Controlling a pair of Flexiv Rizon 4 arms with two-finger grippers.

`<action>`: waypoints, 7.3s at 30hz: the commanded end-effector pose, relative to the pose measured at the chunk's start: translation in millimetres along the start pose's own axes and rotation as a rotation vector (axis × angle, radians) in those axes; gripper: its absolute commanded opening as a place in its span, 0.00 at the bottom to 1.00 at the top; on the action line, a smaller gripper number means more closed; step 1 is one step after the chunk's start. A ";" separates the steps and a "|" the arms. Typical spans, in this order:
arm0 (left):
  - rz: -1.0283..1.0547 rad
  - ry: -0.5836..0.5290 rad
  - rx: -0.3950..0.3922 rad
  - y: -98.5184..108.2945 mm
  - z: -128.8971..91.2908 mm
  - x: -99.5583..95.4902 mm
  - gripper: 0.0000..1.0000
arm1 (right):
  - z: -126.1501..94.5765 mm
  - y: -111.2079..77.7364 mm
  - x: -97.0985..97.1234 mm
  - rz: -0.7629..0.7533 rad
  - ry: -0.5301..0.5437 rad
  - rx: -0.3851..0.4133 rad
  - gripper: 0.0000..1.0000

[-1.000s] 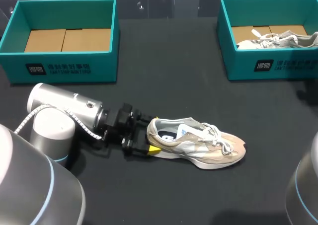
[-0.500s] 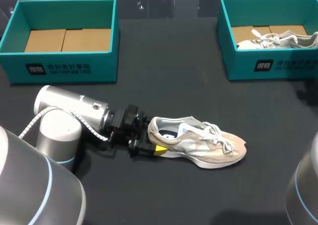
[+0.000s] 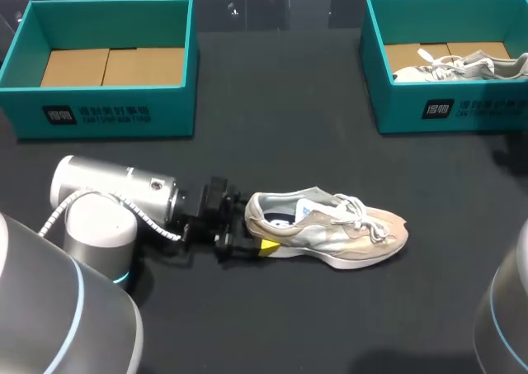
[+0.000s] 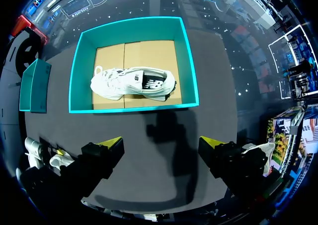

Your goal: Take the shoe out of the shoebox, open the shoe tongue, remove and reinsert the insole, then place the shoe into the shoebox

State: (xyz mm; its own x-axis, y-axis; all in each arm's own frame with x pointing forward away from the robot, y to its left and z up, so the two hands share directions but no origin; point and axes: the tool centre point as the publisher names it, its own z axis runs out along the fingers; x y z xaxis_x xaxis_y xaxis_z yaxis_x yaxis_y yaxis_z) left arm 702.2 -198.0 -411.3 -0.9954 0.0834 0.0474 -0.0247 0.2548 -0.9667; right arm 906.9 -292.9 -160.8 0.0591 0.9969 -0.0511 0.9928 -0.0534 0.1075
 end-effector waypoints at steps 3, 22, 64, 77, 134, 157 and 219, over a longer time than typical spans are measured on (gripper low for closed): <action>-0.006 -0.039 0.000 3.1 -9.8 -0.3 0.00 | 0.0 -0.3 0.3 0.000 -0.001 0.000 1.00; -0.009 -0.038 -0.001 3.7 -11.7 -0.6 0.00 | 0.0 -0.3 0.3 0.000 -0.001 0.000 1.00; -0.009 -0.038 -0.001 3.7 -11.7 -0.6 0.00 | -10.0 -199.7 241.9 0.067 -0.018 -0.108 1.00; -0.009 -0.038 -0.001 3.7 -11.7 -0.6 0.00 | -13.3 -217.7 282.8 0.072 -0.031 -0.073 1.00; -0.009 -0.038 -0.001 3.7 -11.7 -0.6 0.00 | 93.2 -249.3 479.5 0.122 -0.331 -0.040 1.00; -0.009 -0.038 -0.001 3.7 -11.7 -0.6 0.00 | 134.8 -245.1 475.2 0.182 -0.483 -0.071 1.00; -0.009 -0.038 -0.001 3.7 -11.7 -0.6 0.00 | 114.5 -245.3 413.5 0.298 -0.461 -0.066 0.00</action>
State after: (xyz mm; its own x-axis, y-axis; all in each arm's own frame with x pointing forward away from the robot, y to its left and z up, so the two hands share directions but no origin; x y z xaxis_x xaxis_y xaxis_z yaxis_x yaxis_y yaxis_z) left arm 703.5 -186.4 -410.7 -0.9979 0.0452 0.0464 -0.0332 0.2574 -0.9657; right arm 705.7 140.2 -328.3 0.0020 0.8364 -0.5481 0.9996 0.0147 0.0260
